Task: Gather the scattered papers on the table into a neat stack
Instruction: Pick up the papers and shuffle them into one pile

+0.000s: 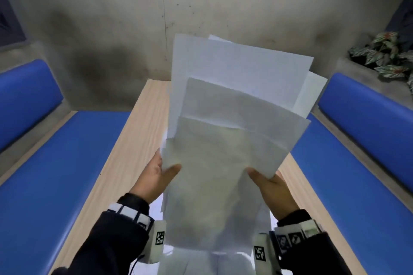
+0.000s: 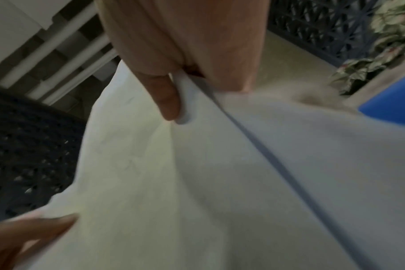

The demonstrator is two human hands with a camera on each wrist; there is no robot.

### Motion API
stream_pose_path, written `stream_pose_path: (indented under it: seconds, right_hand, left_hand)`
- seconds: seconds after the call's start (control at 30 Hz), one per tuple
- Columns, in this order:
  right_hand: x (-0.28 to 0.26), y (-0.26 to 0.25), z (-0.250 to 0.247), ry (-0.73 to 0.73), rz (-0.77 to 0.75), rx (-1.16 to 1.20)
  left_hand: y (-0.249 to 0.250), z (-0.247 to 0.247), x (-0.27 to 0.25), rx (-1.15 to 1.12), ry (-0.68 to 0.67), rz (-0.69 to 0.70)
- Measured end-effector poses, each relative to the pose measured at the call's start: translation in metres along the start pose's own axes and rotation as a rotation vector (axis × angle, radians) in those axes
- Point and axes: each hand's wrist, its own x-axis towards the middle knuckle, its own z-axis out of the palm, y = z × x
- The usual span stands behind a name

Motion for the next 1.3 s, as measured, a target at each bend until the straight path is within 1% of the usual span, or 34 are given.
stream_pose_path:
  seconds: [0.07, 0.1, 0.13, 0.2, 0.27, 0.33, 0.4, 0.5, 0.57, 0.67, 0.73, 0.8, 0.93, 1.0, 1.13, 1.23, 1.3]
  right_hand:
    - [0.002, 0.001, -0.016, -0.154, 0.017, 0.187]
    - [0.001, 0.0, -0.021, -0.248, 0.035, 0.235]
    - [0.001, 0.001, -0.025, -0.319, 0.062, 0.227]
    - [0.002, 0.005, -0.025, -0.373, 0.091, 0.103]
    - [0.003, 0.006, -0.018, -0.292, 0.061, -0.031]
    - [0.003, 0.005, -0.011, -0.183, 0.02, -0.095]
    - [0.002, 0.003, -0.007, -0.125, -0.016, -0.142]
    - [0.002, -0.001, -0.006, -0.037, -0.051, -0.04]
    - [0.003, -0.006, -0.005, 0.023, -0.087, -0.013]
    - [0.001, -0.008, 0.0, 0.025, -0.118, 0.086]
    - [-0.001, -0.005, 0.003, -0.01, -0.126, 0.149]
    - [-0.001, 0.002, 0.005, -0.05, -0.132, 0.12]
    - [0.006, 0.025, -0.002, -0.105, -0.098, 0.114]
    - [0.01, 0.03, -0.001, -0.099, -0.097, 0.127]
    - [0.017, 0.032, 0.01, -0.027, -0.125, 0.097]
    - [0.019, 0.028, 0.011, 0.013, -0.133, 0.154]
    - [0.018, 0.024, 0.008, 0.001, -0.15, 0.157]
  left_hand:
    - [0.011, -0.01, -0.008, -0.192, -0.111, -0.007]
    - [0.015, -0.015, -0.01, -0.249, -0.15, -0.01]
    - [0.017, -0.018, -0.01, -0.282, -0.179, -0.018]
    - [0.018, -0.019, -0.009, -0.29, -0.198, -0.05]
    - [0.018, -0.015, -0.006, -0.218, -0.164, -0.059]
    - [0.02, -0.011, -0.005, -0.152, -0.102, -0.019]
    - [0.021, -0.009, -0.004, -0.182, -0.077, 0.005]
    - [0.019, -0.003, -0.008, -0.262, -0.093, -0.043]
    - [0.018, 0.004, -0.012, -0.206, -0.094, -0.066]
    - [0.019, 0.011, -0.012, -0.165, 0.033, -0.032]
    - [0.014, 0.012, -0.01, -0.137, 0.078, -0.025]
    - [0.004, 0.01, -0.011, -0.07, 0.07, -0.034]
    - [-0.023, 0.004, -0.012, -0.043, 0.039, -0.091]
    - [-0.031, 0.006, -0.01, -0.054, 0.053, -0.104]
    - [-0.033, 0.018, -0.002, -0.113, 0.096, -0.125]
    - [-0.024, 0.022, 0.0, -0.123, 0.124, -0.088]
    - [-0.021, 0.015, -0.001, -0.154, 0.091, -0.06]
